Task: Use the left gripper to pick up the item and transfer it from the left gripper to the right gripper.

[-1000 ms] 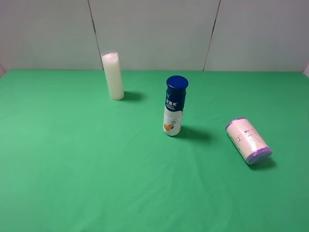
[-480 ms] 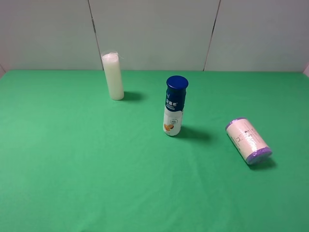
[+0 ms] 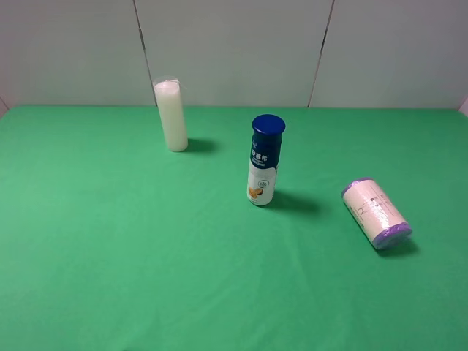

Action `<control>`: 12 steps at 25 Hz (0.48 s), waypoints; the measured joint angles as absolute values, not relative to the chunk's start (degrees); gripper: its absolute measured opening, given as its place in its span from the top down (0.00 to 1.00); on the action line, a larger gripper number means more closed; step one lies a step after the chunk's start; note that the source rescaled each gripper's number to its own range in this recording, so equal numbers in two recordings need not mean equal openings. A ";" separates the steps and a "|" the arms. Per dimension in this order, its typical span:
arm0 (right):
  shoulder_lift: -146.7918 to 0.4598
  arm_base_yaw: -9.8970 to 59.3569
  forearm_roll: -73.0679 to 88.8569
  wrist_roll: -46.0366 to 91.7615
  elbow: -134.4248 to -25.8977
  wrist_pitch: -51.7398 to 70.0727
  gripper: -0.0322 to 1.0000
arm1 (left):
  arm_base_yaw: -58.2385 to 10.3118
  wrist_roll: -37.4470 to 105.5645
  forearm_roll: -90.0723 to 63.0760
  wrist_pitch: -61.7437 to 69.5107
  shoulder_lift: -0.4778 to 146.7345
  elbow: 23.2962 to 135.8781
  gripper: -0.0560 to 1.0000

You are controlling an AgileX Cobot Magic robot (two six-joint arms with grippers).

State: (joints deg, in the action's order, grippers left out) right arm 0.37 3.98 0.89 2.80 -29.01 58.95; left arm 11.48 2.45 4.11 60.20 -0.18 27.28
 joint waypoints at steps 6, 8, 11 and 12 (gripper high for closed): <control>0.37 3.98 0.78 2.76 -28.63 58.65 0.00 | 11.48 2.45 4.18 60.20 -0.18 27.28 0.05; 0.37 3.98 0.79 2.76 -28.63 58.44 0.00 | 11.48 2.45 4.18 60.20 -0.18 27.28 0.05; 0.37 3.98 0.78 2.76 -28.63 58.44 0.00 | 11.48 2.45 4.18 60.20 -0.18 27.28 0.05; 0.37 3.98 0.78 2.76 -28.63 58.44 0.00 | 11.48 2.45 4.18 60.20 -0.18 27.28 0.05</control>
